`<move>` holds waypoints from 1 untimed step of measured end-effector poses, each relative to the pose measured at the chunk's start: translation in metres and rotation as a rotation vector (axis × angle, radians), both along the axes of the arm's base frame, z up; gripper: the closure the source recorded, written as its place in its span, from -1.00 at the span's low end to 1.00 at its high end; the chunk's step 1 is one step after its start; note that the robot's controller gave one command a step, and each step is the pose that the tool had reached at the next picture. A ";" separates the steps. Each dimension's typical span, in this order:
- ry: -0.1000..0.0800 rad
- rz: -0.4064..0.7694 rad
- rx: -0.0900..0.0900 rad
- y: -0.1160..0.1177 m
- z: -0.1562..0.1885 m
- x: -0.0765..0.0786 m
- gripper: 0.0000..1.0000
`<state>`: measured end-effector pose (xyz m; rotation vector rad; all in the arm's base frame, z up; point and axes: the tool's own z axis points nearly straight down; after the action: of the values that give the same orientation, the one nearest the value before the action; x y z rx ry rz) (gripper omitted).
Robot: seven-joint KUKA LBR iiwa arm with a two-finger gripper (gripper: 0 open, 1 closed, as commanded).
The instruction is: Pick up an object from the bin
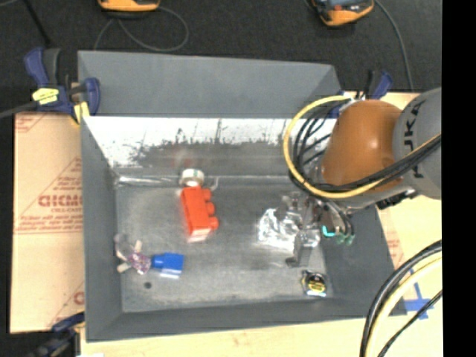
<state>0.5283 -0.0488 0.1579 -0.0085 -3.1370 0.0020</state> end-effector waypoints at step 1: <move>-0.030 -0.066 0.003 -0.054 -0.083 0.029 -1.00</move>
Offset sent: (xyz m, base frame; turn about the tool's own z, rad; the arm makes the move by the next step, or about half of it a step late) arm 0.0215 -0.0536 -0.0879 0.0612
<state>0.5576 -0.1025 0.0754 -0.1127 -3.1654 -0.0028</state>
